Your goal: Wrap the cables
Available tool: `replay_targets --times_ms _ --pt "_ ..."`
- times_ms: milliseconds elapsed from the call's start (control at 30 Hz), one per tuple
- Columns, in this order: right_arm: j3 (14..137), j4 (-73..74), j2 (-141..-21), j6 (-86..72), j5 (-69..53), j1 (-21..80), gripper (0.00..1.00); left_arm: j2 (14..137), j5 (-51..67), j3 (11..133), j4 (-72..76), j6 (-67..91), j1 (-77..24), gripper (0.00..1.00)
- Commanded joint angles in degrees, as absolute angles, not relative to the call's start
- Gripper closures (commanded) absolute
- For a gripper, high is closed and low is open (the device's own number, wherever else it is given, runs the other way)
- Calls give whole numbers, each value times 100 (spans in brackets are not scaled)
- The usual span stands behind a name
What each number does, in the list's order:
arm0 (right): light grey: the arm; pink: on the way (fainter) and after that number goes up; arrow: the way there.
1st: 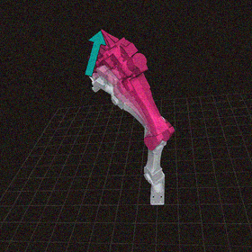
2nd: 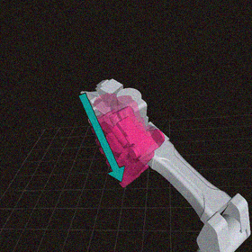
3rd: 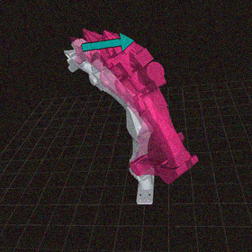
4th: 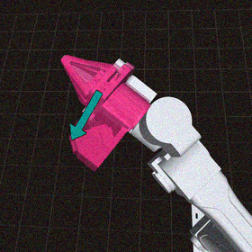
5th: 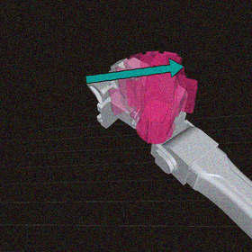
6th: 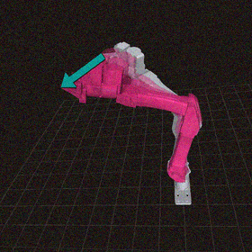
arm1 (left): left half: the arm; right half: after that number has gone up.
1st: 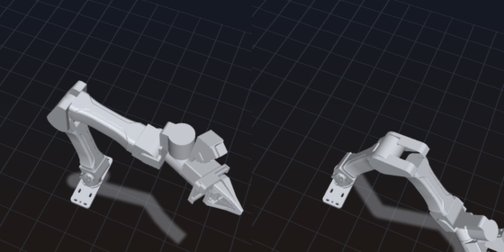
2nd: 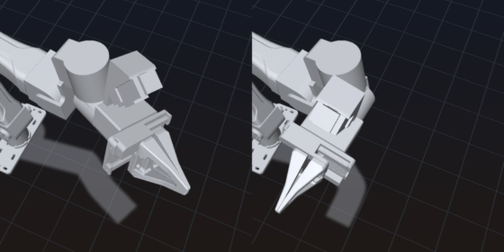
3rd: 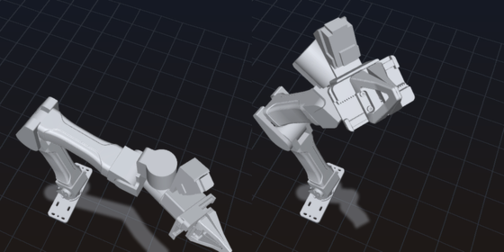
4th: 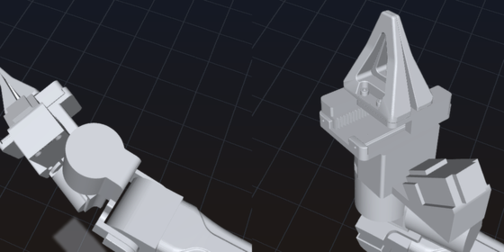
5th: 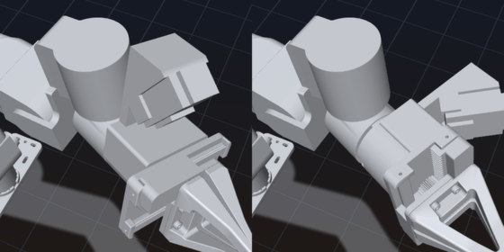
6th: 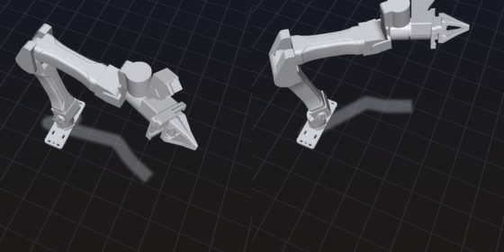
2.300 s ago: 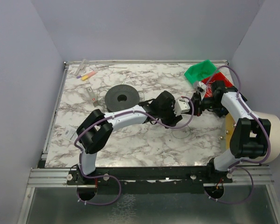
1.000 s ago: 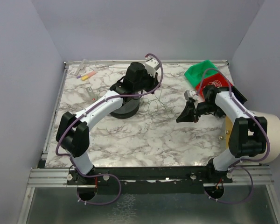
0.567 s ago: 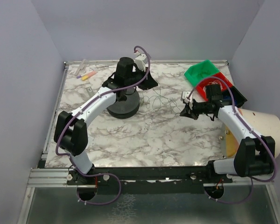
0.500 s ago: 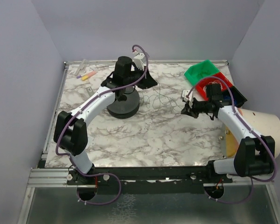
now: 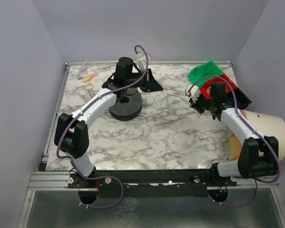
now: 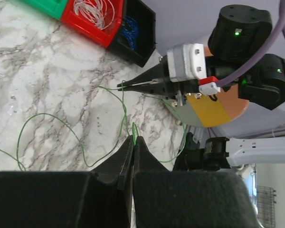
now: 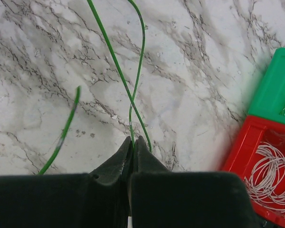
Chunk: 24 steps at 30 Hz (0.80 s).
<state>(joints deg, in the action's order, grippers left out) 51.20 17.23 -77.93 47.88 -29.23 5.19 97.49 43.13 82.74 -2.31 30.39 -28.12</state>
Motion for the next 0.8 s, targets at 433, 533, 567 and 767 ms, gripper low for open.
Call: replay_targets --times_ms 433,533,567,767 --pt "6563 6810 -7396 8565 -4808 523 34 9909 4078 8021 187 3543 -2777 100" --pt "6786 7476 -7314 8931 -4939 535 30 10019 3950 8130 167 3597 -2774 100" --pt "6872 7683 -7297 9054 -5083 543 29 10052 3920 8161 163 3617 -2777 100" --pt "6416 4905 -6636 6433 -5284 602 29 10146 3838 8252 153 3645 -2774 100"
